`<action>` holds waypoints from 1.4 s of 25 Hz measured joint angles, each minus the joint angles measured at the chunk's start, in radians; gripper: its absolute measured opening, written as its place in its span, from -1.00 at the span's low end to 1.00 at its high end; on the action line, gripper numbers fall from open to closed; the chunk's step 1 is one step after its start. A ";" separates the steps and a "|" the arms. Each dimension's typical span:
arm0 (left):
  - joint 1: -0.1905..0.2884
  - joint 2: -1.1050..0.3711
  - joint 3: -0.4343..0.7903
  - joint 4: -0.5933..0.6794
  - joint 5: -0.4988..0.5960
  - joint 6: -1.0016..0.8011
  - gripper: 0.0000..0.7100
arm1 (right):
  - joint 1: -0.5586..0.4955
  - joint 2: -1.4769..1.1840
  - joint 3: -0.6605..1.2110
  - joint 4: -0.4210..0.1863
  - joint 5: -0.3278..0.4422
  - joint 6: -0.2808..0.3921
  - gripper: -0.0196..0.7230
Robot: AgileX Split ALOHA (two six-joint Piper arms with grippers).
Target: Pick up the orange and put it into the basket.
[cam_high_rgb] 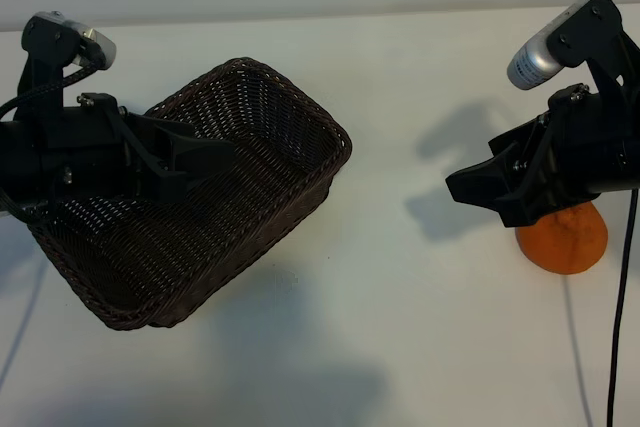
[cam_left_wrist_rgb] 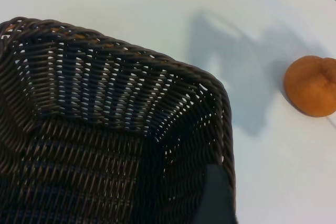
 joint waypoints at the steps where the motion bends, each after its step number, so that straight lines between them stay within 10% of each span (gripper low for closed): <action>1: 0.000 0.000 0.000 0.000 0.000 0.000 0.64 | 0.000 0.000 0.000 0.000 0.000 0.000 0.66; 28: 0.000 0.000 0.000 -0.061 -0.005 -0.003 0.64 | 0.000 0.000 0.000 0.000 0.000 0.000 0.66; 35: 0.000 -0.038 0.000 -0.090 -0.146 -0.187 0.64 | 0.000 0.000 0.000 0.000 0.000 0.000 0.66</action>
